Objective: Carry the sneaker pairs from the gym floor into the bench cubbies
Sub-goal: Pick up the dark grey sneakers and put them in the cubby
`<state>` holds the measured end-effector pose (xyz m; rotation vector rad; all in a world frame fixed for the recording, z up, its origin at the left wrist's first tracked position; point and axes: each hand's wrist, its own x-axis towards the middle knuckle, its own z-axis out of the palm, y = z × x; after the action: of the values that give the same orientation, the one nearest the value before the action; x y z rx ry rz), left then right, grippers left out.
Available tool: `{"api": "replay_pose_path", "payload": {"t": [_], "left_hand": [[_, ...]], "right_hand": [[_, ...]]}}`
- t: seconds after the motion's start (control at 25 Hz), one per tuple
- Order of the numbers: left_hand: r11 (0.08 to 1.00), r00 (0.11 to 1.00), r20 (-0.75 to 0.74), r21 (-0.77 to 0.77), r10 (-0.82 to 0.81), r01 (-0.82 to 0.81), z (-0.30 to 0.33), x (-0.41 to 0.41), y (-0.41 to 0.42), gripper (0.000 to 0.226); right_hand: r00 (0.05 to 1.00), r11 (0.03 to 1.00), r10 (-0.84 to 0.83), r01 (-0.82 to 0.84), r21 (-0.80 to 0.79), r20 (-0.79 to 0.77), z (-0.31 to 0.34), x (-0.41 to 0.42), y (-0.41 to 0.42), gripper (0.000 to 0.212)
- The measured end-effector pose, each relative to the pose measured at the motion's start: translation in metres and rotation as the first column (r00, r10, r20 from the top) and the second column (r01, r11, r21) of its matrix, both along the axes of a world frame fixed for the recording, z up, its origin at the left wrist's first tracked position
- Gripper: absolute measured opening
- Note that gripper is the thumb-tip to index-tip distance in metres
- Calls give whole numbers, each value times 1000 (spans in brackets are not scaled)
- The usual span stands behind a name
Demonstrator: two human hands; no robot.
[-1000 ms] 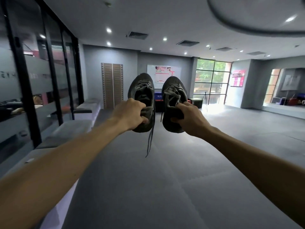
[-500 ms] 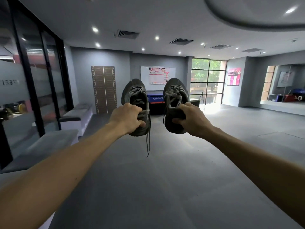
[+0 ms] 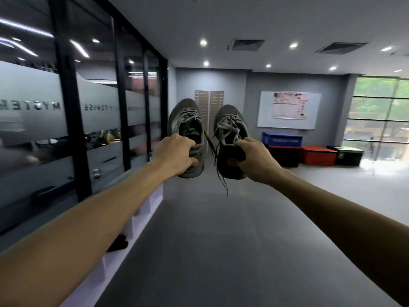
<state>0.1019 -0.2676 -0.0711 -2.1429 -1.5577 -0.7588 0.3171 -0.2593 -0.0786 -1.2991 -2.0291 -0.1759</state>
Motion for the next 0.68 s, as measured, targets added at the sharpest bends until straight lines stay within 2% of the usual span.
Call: {"api": "replay_pose_path", "payload": {"t": [0.16, 0.4, 0.52, 0.68], "left_hand": [[988, 988, -15, 23, 153, -152, -3, -49, 61, 23], [934, 934, 11, 23, 358, -358, 5, -135, 128, 22], [883, 883, 11, 10, 470, -470, 4, -176, 134, 22], [753, 754, 0, -31, 657, -657, -4, -230, 128, 25]], "right_hand": [[978, 978, 208, -208, 5, 21, -3, -52, 91, 30], [901, 900, 429, -432, 50, 60, 9, -151, 202, 24], [846, 843, 529, -533, 73, 69, 11, -203, 240, 23], [724, 720, 688, -690, 68, 57, 2, -282, 275, 24]]}}
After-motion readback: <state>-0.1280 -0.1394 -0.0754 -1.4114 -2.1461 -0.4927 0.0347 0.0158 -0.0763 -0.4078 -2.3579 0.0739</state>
